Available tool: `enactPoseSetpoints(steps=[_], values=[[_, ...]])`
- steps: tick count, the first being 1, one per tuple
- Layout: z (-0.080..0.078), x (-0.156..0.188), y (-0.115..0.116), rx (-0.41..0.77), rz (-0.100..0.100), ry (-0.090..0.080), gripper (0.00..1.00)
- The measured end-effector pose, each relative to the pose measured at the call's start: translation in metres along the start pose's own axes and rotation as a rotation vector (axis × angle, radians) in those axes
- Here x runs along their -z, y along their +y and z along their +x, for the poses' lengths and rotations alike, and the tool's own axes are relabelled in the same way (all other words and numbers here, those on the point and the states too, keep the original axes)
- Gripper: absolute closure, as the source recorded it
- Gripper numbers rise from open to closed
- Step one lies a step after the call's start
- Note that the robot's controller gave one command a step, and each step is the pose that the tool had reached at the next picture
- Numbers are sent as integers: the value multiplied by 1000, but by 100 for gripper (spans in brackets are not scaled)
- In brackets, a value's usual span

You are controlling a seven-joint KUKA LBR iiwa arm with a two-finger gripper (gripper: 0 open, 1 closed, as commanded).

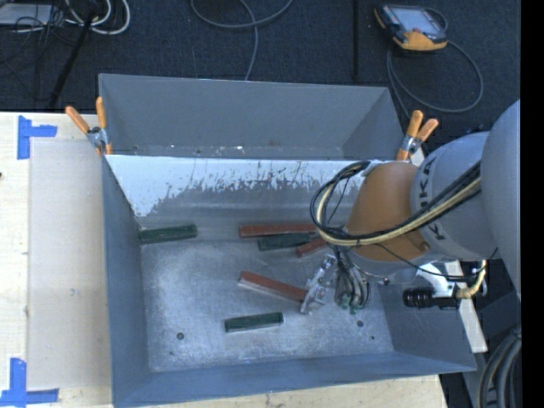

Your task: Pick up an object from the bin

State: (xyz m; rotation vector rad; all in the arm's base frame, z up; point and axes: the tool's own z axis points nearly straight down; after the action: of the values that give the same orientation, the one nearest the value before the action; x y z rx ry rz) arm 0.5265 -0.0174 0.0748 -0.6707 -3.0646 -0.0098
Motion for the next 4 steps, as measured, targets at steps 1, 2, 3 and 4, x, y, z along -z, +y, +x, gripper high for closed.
enactPoseSetpoints(steps=[1, 2, 3, 4], values=[[0, 1, 0, 1, 0, 0, 100], [1, 4, 0, 1, 2, -1, 100], [3, 20, -2, 0, 8, 4, 100], [2, 43, -2, 0, 7, 0, 100]])
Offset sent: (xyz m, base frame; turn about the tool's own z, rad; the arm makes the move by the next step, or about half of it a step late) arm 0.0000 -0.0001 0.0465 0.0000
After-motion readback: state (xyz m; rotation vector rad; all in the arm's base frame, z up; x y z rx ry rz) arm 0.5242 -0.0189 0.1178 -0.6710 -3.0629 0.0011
